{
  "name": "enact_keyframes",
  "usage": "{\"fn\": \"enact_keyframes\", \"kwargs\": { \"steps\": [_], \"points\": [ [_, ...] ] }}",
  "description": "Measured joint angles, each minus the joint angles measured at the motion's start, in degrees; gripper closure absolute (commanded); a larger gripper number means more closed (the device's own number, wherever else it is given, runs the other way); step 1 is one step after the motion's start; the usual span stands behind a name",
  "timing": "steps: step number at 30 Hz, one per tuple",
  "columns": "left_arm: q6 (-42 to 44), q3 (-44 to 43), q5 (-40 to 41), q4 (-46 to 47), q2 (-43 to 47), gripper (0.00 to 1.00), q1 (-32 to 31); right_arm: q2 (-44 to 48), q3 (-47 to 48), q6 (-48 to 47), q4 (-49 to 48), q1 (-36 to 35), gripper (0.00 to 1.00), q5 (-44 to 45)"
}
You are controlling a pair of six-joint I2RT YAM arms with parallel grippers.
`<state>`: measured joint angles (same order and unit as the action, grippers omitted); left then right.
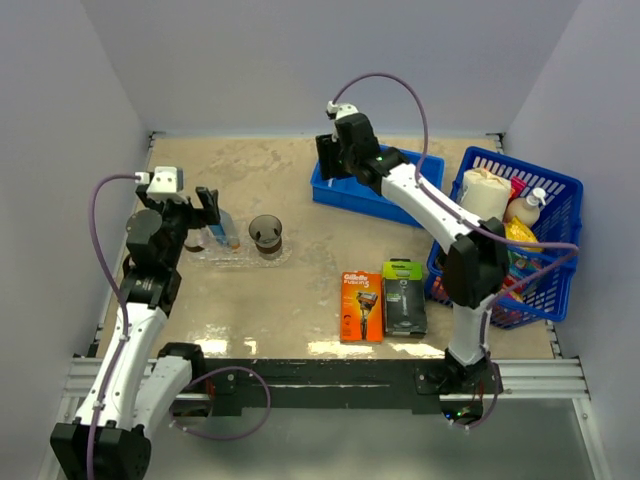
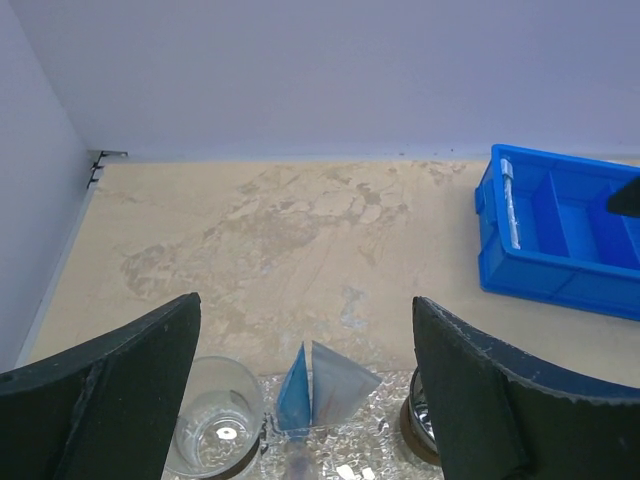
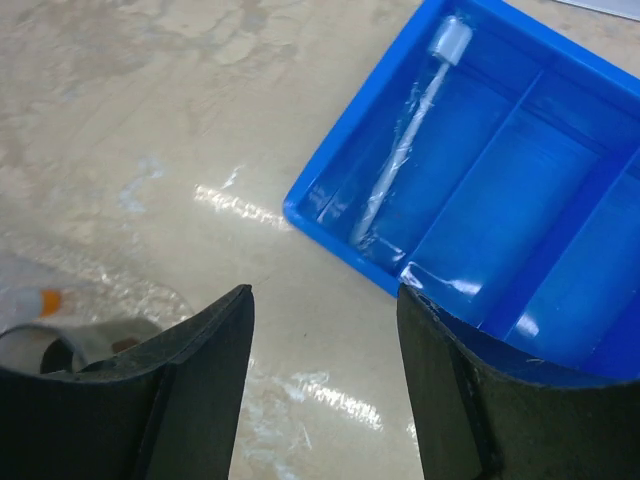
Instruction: Prepare toiletry sets of a toothbrush and toothpaste on the tray
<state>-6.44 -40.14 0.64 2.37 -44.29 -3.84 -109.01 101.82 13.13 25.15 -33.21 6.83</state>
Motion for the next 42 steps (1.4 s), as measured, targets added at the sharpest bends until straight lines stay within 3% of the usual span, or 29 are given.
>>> {"fn": "enact_keyframes", "kwargs": {
  "steps": [4,8,23,29,42],
  "points": [
    [0.02,0.00,0.44,-0.11,0.96,0.10,-1.27,-6.95,8.55,0.87,3.23,-1.99,0.37,8.57],
    [0.07,0.00,1.14,-0.22,1.77,0.10,-2.54,-11.50,13.53,2.45,4.52,-3.74,0.38,11.26],
    [0.22,0.00,1.75,-0.33,2.91,0.10,-4.24,-20.65,20.17,7.23,5.49,3.48,0.46,10.27],
    [0.22,0.02,1.75,-0.35,2.91,0.10,-4.50,-25.73,27.21,7.21,5.88,3.13,0.51,10.23],
    [0.22,0.02,1.73,-0.42,2.14,0.10,-4.50,-32.44,27.89,7.21,7.39,2.80,0.56,10.32]
  ]
}}
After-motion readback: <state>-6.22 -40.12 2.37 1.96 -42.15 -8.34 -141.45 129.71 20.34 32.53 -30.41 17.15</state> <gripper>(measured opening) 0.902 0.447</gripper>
